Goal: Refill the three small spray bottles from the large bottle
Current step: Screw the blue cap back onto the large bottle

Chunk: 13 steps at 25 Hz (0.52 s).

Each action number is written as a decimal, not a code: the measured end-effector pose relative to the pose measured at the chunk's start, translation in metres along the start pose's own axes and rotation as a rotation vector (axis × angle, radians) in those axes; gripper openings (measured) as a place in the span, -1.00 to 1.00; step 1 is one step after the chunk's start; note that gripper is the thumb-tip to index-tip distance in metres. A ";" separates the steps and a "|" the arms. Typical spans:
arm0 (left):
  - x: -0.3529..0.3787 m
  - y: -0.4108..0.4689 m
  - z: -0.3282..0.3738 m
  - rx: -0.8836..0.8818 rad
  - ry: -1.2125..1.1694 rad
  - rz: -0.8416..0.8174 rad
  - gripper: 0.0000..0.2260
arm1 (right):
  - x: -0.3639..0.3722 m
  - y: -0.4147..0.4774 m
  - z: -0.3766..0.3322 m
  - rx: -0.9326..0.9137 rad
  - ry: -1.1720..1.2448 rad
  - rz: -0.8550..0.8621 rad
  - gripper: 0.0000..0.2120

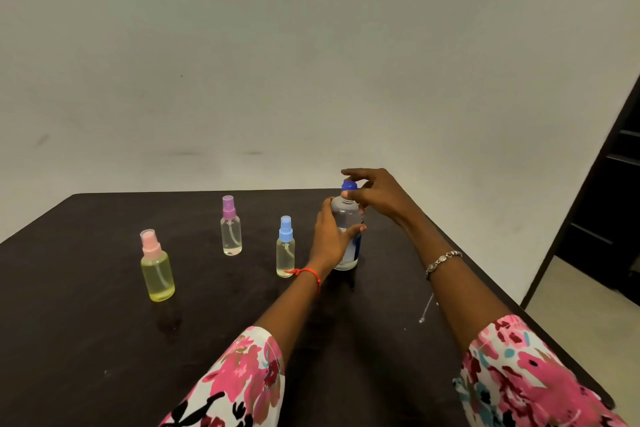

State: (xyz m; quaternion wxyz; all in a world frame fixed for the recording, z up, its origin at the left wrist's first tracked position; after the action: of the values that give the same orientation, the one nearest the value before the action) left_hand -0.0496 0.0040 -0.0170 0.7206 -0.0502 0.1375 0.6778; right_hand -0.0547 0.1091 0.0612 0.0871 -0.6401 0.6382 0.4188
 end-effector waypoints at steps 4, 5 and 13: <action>0.000 -0.001 0.000 0.002 0.002 0.002 -0.36 | 0.000 -0.004 -0.001 -0.023 0.039 0.092 -0.68; 0.000 -0.001 0.001 0.006 0.000 0.006 -0.36 | 0.001 -0.004 -0.002 -0.017 0.029 0.138 -0.68; 0.000 -0.003 0.003 0.026 -0.012 0.004 -0.36 | 0.004 0.000 -0.004 0.031 -0.031 0.099 -0.51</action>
State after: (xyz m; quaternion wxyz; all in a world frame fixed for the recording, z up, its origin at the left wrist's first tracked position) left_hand -0.0465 0.0042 -0.0144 0.7207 -0.0365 0.1418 0.6776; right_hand -0.0535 0.1036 0.0605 0.0863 -0.5996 0.6742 0.4225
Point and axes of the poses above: each hand's wrist, its own y-axis towards the middle knuckle, its own x-axis out of the palm, z = x × y, the point moved 3 cm from there along y, towards the middle knuckle, and after that the axes turned 9 degrees about -x, right-handed, at the moved point
